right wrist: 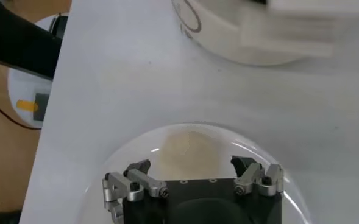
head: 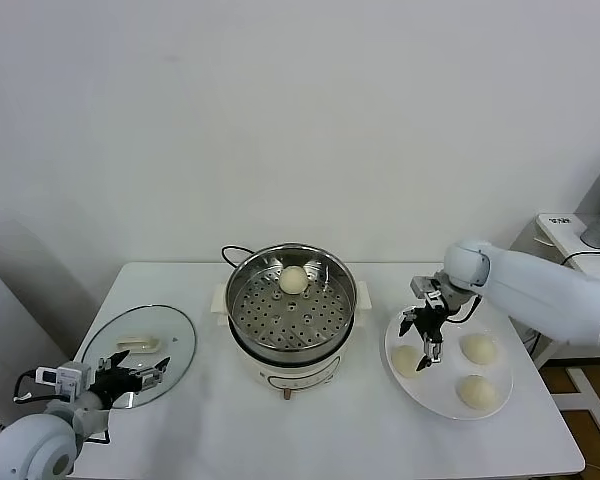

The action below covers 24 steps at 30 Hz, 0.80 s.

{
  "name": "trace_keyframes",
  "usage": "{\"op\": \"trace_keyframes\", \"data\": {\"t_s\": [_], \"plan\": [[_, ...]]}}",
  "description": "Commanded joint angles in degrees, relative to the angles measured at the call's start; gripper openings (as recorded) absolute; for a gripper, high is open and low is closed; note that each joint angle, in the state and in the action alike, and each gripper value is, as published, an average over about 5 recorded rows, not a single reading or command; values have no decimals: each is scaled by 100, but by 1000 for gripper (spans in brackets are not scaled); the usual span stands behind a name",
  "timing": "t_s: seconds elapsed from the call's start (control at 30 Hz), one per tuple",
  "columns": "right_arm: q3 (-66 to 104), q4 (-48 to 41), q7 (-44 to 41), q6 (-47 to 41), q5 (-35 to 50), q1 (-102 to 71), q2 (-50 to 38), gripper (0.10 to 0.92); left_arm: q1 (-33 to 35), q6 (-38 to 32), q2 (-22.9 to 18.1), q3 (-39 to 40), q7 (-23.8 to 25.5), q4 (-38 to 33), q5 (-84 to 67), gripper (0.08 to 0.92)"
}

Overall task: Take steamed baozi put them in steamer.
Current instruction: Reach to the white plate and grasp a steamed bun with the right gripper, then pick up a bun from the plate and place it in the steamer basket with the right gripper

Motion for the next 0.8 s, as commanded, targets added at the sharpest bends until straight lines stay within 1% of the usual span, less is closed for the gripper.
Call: {"op": "trace_keyframes", "data": {"t_s": [0.03,0.17,0.4,0.5,0.67,0.8], "plan": [[448,-121,135,-82,-303,-509,-4,818,9,2,-2,-1,-2,-10,3,823],[558,-148,152,-80,-398,-573,-14,759,25,3,-13,2,-4,-24,3,823],[644,-23,71,-74,-475,-610,-121,571,38,4,-5,-9,-6,-33,2,823],[682,-4,59,-70,-455,-584,-137,508,32,10,-9,-9,-9,-33,2,823],[519,126,-119,-82,-321,-264,-226,484,30,26,-26,-5,-27,-37,3,823],[-210,334,-349,-159,167,737,-340,481,21,44,-29,-6,-54,-36,2,823]]}}
